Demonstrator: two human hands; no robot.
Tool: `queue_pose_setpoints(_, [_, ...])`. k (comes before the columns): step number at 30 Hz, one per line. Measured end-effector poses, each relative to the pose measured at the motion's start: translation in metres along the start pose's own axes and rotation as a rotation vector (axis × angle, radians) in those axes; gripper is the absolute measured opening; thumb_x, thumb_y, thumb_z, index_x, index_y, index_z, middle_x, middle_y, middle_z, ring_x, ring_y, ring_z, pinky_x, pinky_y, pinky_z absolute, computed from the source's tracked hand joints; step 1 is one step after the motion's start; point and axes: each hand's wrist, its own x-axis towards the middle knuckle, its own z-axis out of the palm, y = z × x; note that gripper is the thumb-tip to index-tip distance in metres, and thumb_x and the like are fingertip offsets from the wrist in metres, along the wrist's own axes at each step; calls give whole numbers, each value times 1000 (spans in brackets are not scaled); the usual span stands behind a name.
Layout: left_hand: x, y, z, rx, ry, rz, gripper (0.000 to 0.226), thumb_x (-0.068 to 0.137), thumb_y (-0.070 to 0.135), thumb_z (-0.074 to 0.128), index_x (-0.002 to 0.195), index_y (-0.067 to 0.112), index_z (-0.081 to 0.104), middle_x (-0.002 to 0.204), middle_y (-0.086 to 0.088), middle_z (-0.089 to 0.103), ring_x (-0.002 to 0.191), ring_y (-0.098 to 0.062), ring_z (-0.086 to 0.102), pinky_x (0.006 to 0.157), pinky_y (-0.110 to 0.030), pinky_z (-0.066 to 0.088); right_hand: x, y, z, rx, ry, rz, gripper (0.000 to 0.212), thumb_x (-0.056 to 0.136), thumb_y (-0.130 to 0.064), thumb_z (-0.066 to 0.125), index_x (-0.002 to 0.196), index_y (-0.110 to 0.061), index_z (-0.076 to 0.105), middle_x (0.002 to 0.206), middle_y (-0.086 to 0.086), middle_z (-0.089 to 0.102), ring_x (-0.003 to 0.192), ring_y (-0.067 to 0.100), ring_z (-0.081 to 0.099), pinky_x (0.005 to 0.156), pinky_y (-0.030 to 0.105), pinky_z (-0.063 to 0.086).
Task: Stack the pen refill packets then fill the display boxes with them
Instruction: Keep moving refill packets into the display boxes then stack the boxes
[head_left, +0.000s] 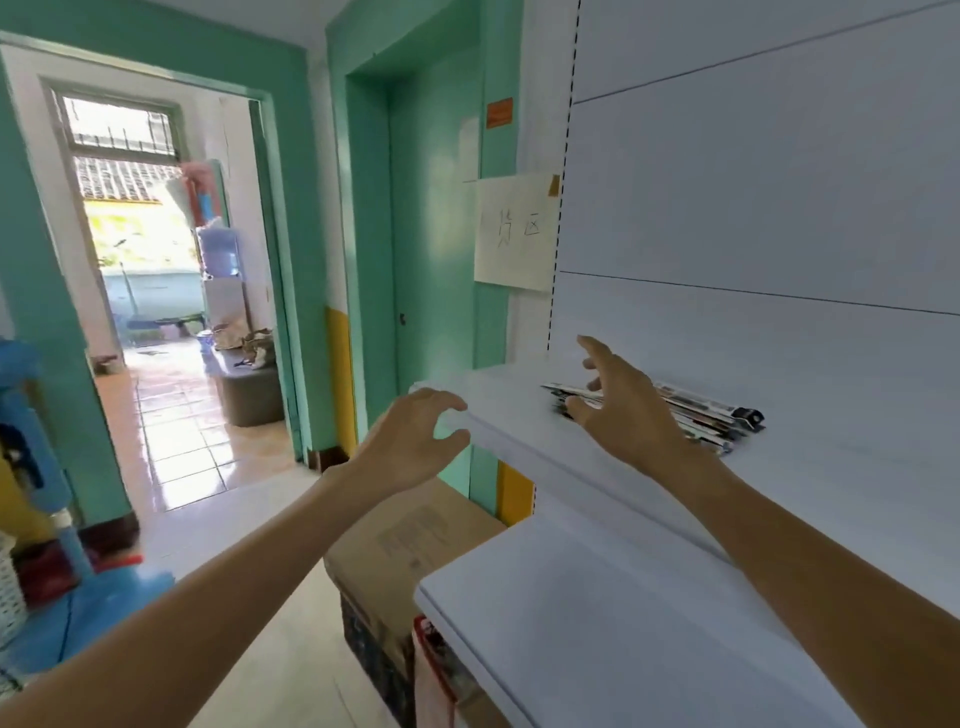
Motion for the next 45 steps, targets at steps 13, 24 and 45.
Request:
queue_pose_setpoints(13, [141,12,107,-207,-189,267,29,90,20,58,118,19,59,121,1,57,111,-14,50,87,-20,34,71,119,-20,-140,115,304,63,89,-25,56,144,-20,27,136,6,46,120,22,46,99,42,42])
queue_pose_setpoints(24, [249,-8,168,-185,-451,451,42,90,28,58,131,22,48,138,1,47,128,-18,40,97,-24,29,22,168,-41,-228,127,638,35,87,-21,63,121,-14,57,113,6,62,97,16,56,87,27,44])
queue_pose_setpoints(45, [290,11,173,-927,-507,124,13,93,12,43,101,11,53,87,-3,63,70,-12,55,65,-23,49,96,131,6,-378,225,595,23,93,-30,54,70,-30,56,65,-11,55,58,8,47,52,15,37])
